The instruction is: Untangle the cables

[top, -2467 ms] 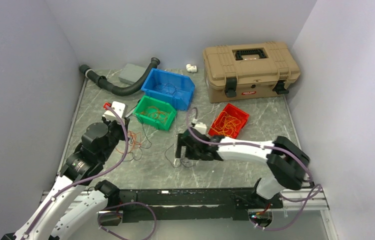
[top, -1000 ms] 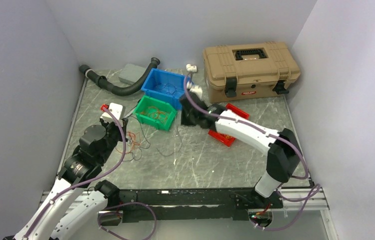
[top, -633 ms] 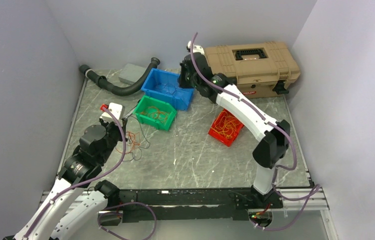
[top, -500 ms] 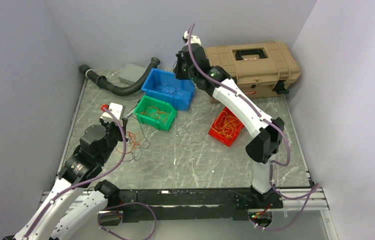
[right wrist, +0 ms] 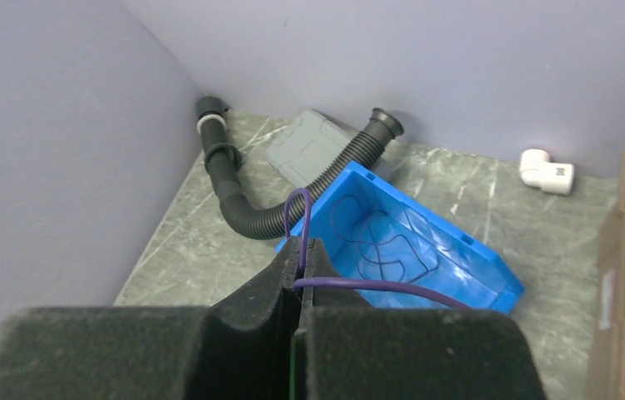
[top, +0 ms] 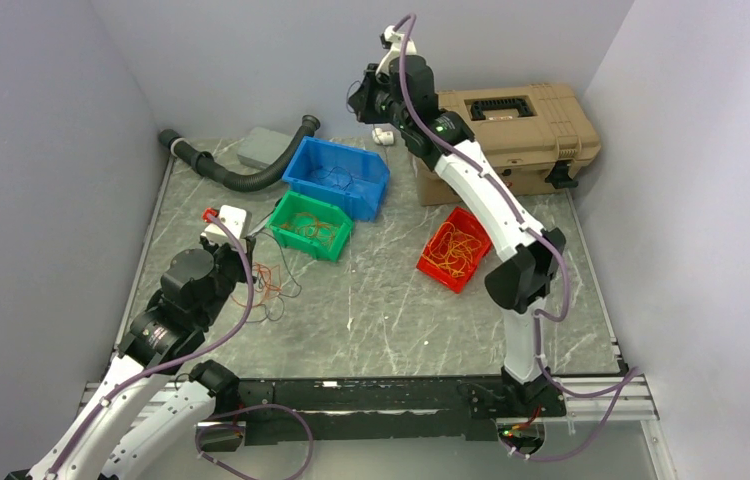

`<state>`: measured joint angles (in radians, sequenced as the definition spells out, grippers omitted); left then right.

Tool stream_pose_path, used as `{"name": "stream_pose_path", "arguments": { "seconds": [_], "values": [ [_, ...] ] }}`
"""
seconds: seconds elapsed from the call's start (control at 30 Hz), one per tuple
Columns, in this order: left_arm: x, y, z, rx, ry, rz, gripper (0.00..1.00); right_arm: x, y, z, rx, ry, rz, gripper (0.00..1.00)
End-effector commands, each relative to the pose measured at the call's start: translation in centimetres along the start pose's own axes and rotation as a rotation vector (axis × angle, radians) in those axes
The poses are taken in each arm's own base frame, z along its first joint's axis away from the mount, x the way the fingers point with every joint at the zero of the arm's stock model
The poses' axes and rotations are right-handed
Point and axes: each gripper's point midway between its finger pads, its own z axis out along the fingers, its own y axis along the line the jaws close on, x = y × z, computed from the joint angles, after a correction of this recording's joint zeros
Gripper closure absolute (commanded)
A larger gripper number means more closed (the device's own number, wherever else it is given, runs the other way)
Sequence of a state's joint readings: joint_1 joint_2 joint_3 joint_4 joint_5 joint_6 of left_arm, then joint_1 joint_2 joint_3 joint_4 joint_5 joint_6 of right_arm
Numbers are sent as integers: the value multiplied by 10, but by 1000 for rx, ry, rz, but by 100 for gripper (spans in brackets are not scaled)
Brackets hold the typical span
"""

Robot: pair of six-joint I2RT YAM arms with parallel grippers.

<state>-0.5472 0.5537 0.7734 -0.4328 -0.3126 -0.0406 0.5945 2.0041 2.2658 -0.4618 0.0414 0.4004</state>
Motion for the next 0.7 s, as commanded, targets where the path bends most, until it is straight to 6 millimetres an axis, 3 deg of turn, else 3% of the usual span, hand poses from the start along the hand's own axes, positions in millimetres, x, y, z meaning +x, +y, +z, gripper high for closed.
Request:
{"name": "stream_pose_path", "arguments": {
  "seconds": [0.0, 0.17, 0.37, 0.67],
  "values": [
    [-5, 3, 1, -16, -18, -11, 100, -4, 15, 24, -119, -40, -13, 100],
    [-5, 3, 1, -20, -16, -11, 100, 17, 10, 49, -145, -13, 4, 100],
    [-5, 6, 1, -34, -16, -11, 100, 77, 1, 81, -184, 80, 52, 100],
    [-4, 4, 1, -27, -13, -9, 100, 140, -19, 113, -170, 170, 77, 100]
  ]
}}
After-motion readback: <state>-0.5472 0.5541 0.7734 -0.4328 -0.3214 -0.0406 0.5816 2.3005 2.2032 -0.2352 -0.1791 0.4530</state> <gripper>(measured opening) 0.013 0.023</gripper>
